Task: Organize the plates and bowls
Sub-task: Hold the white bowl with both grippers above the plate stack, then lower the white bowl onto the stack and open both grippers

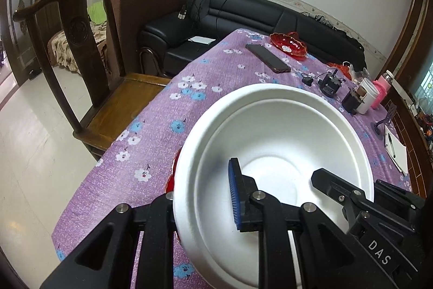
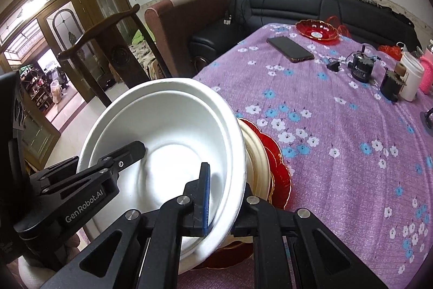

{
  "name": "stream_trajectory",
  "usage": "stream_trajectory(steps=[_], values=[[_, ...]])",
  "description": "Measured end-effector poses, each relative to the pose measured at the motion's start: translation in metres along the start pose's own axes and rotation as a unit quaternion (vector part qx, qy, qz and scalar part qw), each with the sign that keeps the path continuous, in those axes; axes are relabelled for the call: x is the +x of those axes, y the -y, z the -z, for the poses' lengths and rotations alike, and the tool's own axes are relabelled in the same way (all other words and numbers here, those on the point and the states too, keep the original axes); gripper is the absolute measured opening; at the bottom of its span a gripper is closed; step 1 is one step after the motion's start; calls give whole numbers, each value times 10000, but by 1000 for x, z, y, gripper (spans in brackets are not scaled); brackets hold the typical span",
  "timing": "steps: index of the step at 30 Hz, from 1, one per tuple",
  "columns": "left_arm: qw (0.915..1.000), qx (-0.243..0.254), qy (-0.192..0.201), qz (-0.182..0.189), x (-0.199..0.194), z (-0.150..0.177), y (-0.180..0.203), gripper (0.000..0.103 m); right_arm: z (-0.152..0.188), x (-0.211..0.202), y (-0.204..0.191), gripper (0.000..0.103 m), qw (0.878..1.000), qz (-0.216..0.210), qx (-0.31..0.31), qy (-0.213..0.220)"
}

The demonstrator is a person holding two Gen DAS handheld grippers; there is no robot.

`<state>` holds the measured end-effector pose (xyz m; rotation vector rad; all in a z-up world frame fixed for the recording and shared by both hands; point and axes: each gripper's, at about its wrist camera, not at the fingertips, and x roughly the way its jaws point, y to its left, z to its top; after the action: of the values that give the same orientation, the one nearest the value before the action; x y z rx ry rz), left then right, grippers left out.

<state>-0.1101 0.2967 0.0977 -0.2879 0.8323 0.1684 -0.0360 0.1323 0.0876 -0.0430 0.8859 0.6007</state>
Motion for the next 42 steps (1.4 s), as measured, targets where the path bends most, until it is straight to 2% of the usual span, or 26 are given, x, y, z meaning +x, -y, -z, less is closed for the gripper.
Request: stream_trajectory(steps=[3, 7, 11, 15, 16, 20, 24, 30, 36, 39, 42], values=[[10000, -57, -27, 8, 2, 0, -2, 21, 0, 3, 1, 12, 10000, 28, 5, -29], [9999, -103, 55, -24, 0, -1, -4, 40, -1, 7, 3, 12, 9999, 46, 97, -49], [9999, -117, 79, -42, 0, -2, -4, 41, -1, 9, 8, 13, 9998, 59, 193, -33], [9997, -200, 105, -63, 0, -3, -6, 49, -1, 7, 11, 22, 9996, -24, 286, 42], [9997, -227, 119, -52, 0, -3, -7, 49, -1, 5, 11, 24, 9996, -29, 282, 74], [9995, -259, 178, -28, -1, -2, -6, 49, -2, 1, 9, 44, 9994, -88, 223, 250], [9993, -286, 253, 29, -6, -2, -6, 49, -1, 4, -1, 54, 9982, 315, -71, 506], [9984, -366, 434, 31, -16, -2, -11, 50, 3, 9, -1, 57, 9950, 603, -207, 772], [9982, -393, 457, 32, -19, 0, -13, 50, 7, 25, 1, 57, 9936, 751, -189, 820], [9982, -377, 468, 10, -21, 0, -14, 50, 8, 20, 4, 57, 9933, 637, -99, 961], [9983, -352, 461, -33, -23, 1, -13, 51, 5, -3, 7, 58, 9905, 441, 71, 1301]])
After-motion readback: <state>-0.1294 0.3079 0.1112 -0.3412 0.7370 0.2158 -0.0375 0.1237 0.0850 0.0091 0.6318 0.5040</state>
